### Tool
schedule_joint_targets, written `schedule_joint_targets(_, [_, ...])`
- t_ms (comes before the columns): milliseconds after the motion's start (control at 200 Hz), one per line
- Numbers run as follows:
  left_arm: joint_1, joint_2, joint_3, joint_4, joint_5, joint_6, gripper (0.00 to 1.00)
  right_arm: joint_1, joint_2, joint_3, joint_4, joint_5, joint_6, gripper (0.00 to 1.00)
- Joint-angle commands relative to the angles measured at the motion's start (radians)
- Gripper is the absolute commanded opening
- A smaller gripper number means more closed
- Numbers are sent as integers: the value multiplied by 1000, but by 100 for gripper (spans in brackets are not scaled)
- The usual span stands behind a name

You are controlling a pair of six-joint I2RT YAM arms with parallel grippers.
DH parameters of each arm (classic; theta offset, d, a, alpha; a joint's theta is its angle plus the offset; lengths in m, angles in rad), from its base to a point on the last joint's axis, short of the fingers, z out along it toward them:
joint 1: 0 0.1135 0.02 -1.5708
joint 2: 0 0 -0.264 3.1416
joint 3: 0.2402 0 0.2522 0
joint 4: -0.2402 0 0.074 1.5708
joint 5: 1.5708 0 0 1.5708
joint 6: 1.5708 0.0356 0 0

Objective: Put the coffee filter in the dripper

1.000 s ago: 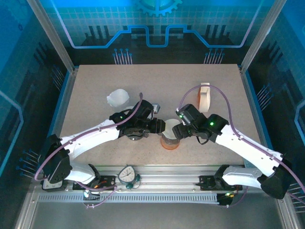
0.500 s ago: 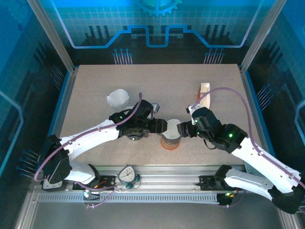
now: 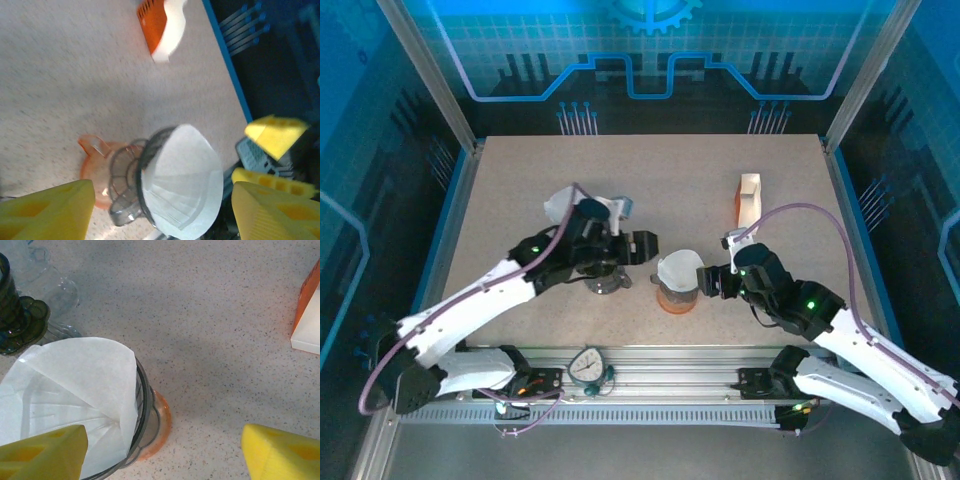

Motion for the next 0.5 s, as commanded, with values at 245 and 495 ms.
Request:
schedule_joint_targets(245, [540, -263, -126, -27, 108, -105, 57, 9, -11, -26, 88, -8, -2, 81])
schedule_joint_targets(495, [811, -218, -349, 130, 172, -234, 42, 9, -24, -44, 115, -10, -5, 81])
